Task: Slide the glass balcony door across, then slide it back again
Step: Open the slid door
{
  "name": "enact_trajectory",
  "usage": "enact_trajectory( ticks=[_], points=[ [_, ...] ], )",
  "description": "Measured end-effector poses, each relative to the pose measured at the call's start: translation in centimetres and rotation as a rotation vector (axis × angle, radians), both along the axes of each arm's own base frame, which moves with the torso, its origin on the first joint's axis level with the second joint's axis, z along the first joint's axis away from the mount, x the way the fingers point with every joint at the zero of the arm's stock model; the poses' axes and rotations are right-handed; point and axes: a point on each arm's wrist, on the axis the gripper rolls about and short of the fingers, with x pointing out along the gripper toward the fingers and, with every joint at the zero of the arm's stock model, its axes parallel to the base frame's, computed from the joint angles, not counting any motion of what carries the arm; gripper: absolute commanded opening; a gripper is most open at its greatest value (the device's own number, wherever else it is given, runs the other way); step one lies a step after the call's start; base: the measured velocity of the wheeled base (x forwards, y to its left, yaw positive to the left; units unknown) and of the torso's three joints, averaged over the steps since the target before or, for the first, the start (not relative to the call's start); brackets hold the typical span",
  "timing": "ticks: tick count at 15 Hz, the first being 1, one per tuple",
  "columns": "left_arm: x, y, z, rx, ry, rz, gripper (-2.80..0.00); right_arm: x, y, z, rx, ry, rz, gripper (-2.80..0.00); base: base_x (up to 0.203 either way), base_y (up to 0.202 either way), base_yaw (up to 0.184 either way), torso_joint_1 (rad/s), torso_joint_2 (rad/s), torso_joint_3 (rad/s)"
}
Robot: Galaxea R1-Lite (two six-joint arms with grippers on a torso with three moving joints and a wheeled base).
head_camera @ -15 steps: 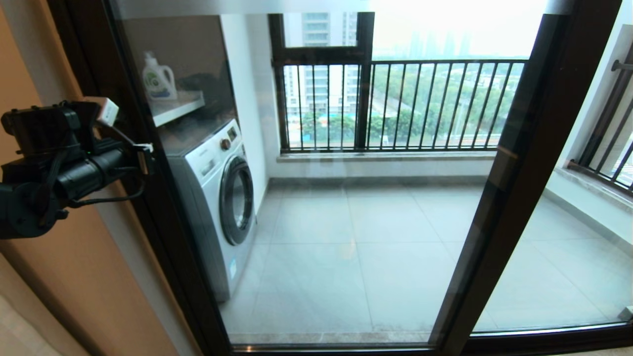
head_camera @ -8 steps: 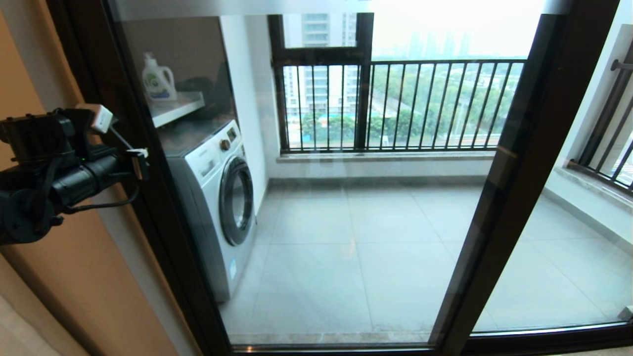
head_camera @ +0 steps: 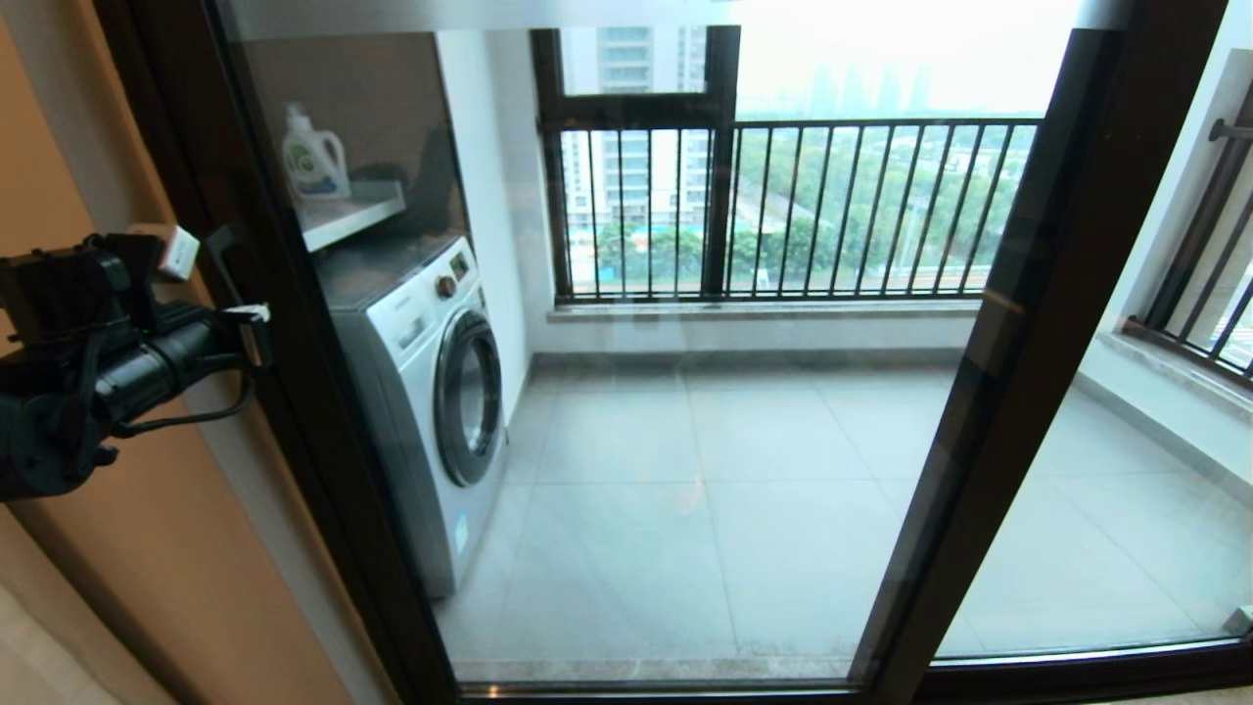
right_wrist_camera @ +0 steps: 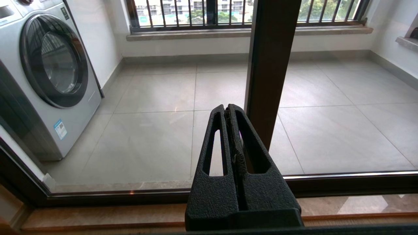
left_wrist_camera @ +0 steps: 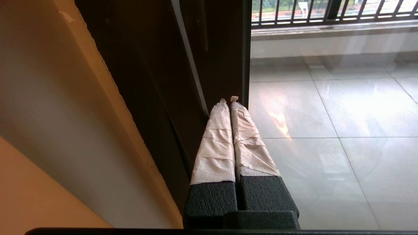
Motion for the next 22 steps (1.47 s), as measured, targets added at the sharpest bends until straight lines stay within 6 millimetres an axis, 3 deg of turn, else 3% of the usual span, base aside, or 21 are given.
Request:
enact_trajectory(
  ticks=[12, 19, 22],
  points=[
    [-0.4, 0.9, -0.1, -0.006, 0.01, -0.006, -2.8, 0.0, 0.0, 0.0, 0.0, 0.0, 0.0, -2.8, 0.0, 0.0, 0.0, 0.0, 0.0, 0.0],
    [-2.3, -4.2, 2.7, 0.004, -0.061, -0.144, -2.8, 0.0, 0.0, 0.0, 0.0, 0.0, 0.0, -2.8, 0.0, 0.0, 0.0, 0.0, 0.0, 0.0],
    [-3.4, -5.2, 3.8, 0.009, -0.091, -0.169, -2.8, 0.0, 0.0, 0.0, 0.0, 0.0, 0.0, -2.8, 0.0, 0.0, 0.0, 0.0, 0.0, 0.0]
  ],
)
